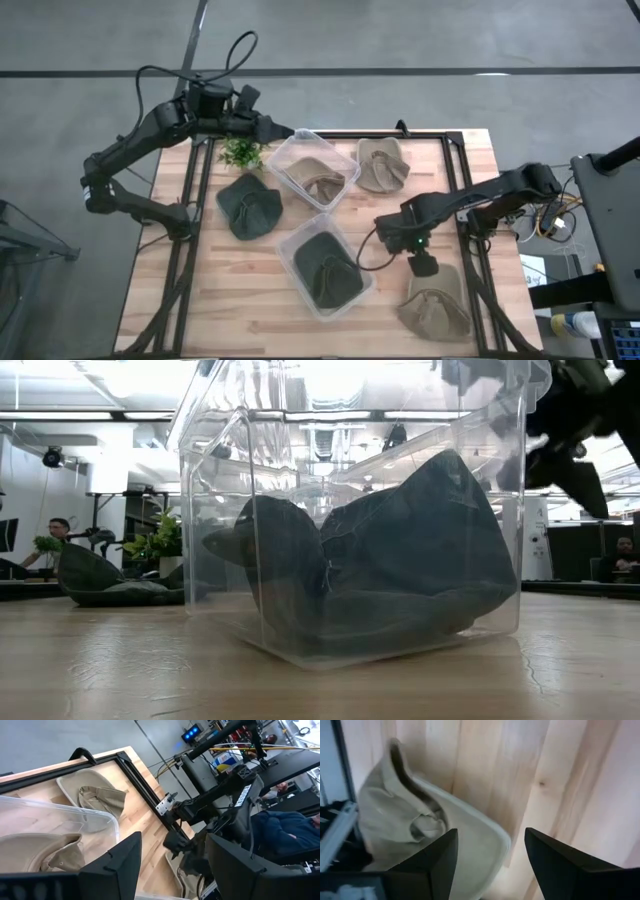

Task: Pick & Place hat
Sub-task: Put the bottom brown cap into the top transparent bin

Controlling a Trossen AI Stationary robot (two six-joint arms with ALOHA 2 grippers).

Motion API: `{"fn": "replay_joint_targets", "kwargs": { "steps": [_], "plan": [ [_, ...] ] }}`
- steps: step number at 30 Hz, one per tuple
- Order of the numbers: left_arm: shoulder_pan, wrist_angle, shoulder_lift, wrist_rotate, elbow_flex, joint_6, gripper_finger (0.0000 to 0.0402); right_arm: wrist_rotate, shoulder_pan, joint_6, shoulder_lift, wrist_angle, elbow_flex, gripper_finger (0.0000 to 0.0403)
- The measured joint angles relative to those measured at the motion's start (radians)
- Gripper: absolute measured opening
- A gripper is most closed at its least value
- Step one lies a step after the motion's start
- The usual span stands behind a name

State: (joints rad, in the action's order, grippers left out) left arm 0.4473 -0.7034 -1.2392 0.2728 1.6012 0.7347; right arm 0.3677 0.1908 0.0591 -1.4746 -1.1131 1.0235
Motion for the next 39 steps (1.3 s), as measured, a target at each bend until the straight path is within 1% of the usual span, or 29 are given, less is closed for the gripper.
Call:
{"fn": "replay_joint_targets", "kwargs": {
  "steps": [9,15,17,23,27,30,32,35,39],
  "plan": [
    [0.0,0.041,0.0,0.0,0.0,0.004,0.0213,0.004,0.017,-0.15,0.0,0.084,-0.147,0.0224],
    [0.0,0.041,0.0,0.0,0.0,0.007,0.0213,0.009,0.017,-0.172,0.0,0.168,-0.218,0.0224],
    [0.0,0.041,0.0,0.0,0.0,0.006,0.0213,0.026,0.017,-0.174,0.0,0.184,-0.237,0.0222],
    [0.0,0.041,0.0,-0.004,0.0,0.007,0.0213,0.055,0.033,-0.194,-0.004,0.255,-0.267,0.0202],
    [0.0,0.041,0.0,-0.004,0.0,0.021,0.0213,0.062,0.044,-0.188,-0.04,0.281,-0.272,0.0176],
    [0.0,0.042,0.0,-0.004,0.0,0.027,0.0213,0.062,0.049,-0.145,-0.08,0.278,-0.272,0.0141],
    [0.0,0.043,0.0,-0.005,0.0,0.027,0.0213,0.063,0.049,-0.141,-0.099,0.249,-0.27,0.0105],
    [0.0,0.048,0.0,-0.005,0.0,0.028,0.0213,0.081,0.049,-0.16,-0.113,0.184,-0.256,0.0034],
    [0.0,0.048,-0.001,-0.006,-0.001,0.029,0.0213,0.08,0.05,-0.194,-0.094,0.114,-0.225,0.0015]
  ]
}}
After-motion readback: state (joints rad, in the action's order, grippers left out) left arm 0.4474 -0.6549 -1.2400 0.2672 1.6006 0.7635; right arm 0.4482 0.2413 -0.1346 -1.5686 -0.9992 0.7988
